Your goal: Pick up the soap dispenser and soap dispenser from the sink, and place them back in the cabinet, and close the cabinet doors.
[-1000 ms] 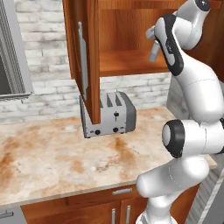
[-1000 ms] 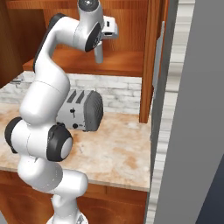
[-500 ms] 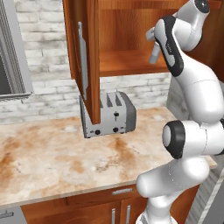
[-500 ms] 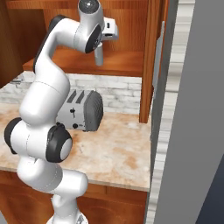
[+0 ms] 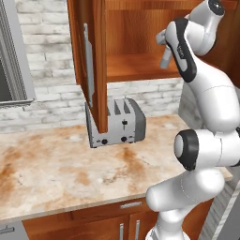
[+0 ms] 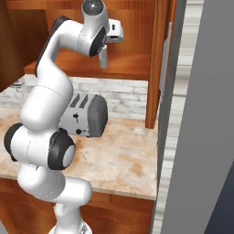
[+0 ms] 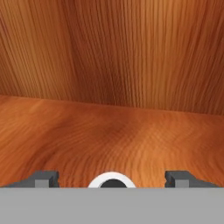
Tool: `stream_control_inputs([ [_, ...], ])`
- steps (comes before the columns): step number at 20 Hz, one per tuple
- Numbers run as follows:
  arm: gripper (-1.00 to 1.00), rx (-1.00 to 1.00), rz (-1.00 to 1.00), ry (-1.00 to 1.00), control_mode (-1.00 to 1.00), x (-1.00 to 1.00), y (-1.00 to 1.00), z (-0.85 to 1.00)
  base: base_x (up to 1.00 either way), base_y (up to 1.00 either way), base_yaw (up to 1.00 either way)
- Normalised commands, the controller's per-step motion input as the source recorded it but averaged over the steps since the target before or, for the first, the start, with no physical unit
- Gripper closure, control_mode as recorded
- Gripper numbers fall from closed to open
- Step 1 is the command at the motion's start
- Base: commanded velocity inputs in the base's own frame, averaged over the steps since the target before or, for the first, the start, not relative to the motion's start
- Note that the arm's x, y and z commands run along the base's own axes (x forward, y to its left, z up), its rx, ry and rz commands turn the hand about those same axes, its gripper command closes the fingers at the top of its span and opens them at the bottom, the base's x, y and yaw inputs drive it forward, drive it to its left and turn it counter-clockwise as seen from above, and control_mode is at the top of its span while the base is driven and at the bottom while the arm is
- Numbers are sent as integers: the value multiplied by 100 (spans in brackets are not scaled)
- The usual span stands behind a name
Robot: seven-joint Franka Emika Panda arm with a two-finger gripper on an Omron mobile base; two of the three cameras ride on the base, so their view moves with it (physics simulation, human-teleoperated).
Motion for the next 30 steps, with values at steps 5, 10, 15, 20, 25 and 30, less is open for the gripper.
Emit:
stream_control_inputs([
  [5, -100, 0, 0, -4, -100, 21, 0, -12, 0, 0, 0],
  [10, -100, 0, 0, -9, -100, 22, 0, -13, 0, 0, 0],
  [15, -100, 0, 0, -12, -100, 15, 0, -19, 0, 0, 0],
  [20, -100, 0, 0, -3, -100, 1, 0, -4, 0, 0, 0],
  [25, -100, 0, 0, -1, -100, -22, 0, 2, 0, 0, 0],
  [30, -100, 0, 0, 0, -100, -54, 0, 6, 0, 0, 0],
])
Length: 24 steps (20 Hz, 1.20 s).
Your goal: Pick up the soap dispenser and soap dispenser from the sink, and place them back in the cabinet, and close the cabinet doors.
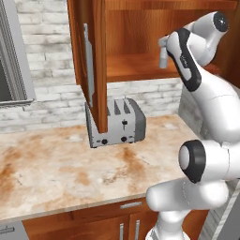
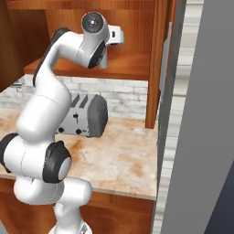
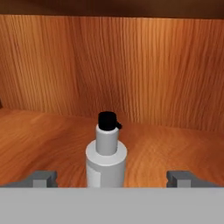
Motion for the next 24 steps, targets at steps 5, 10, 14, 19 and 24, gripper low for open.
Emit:
stream_control_inputs([
  [5, -100, 0, 0, 1, -100, -71, 6, 2, 0, 0, 0],
  [10, -100, 0, 0, 4, -100, -77, 16, 0, 0, 0, 0],
  [14, -100, 0, -3, 6, -100, -81, 2, 0, 0, 0, 0],
  [19, -100, -3, -3, 9, -100, -85, 0, 0, 0, 0, 0],
  [24, -100, -2, -10, 9, -100, -81, 0, 0, 0, 0, 0],
])
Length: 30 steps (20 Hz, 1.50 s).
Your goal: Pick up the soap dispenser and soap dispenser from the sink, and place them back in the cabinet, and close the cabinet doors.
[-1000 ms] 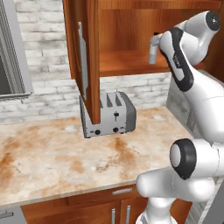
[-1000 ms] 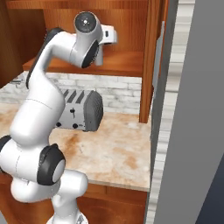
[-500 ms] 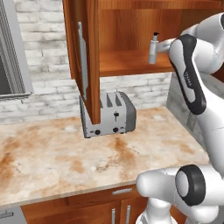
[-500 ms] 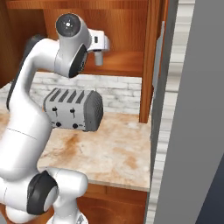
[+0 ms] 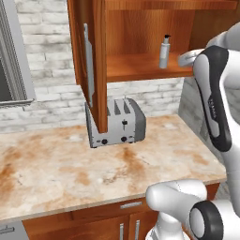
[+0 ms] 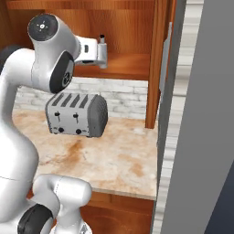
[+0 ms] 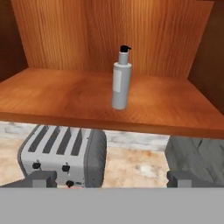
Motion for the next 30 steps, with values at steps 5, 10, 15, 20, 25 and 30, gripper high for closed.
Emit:
stream_control_inputs([
  [5, -100, 0, -10, 8, -100, -68, 0, 0, 0, 0, 0],
  [10, -100, 0, -5, 2, -100, -64, 0, 0, 0, 0, 0],
  [15, -100, 0, -1, 0, -100, -45, 9, -17, 0, 0, 0],
  [20, -100, 0, 0, 0, -100, -34, 21, -34, 0, 0, 0],
  [25, -100, 0, 0, 0, -100, -32, 4, -18, 0, 0, 0],
  [30, -100, 0, 1, 0, 100, -21, 0, -12, -18, 0, 1],
])
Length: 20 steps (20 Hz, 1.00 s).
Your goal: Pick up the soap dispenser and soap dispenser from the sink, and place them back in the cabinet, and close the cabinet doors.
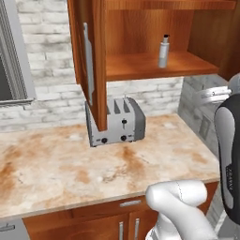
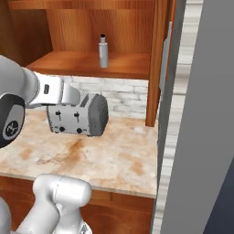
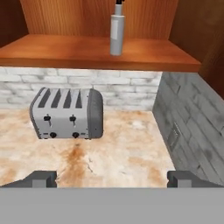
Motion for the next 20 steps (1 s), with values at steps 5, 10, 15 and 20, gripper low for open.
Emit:
stream_control_inputs([
  [5, -100, 0, 0, 0, 100, 0, 0, 0, -57, 40, 0],
  [10, -100, 0, 0, 0, 100, 0, 0, 0, -22, 94, 0],
  [15, -100, 0, 0, 0, 100, 0, 0, 0, -7, 100, 0],
  [20, -100, 0, 0, 0, 100, 0, 0, 0, -4, 99, 0],
])
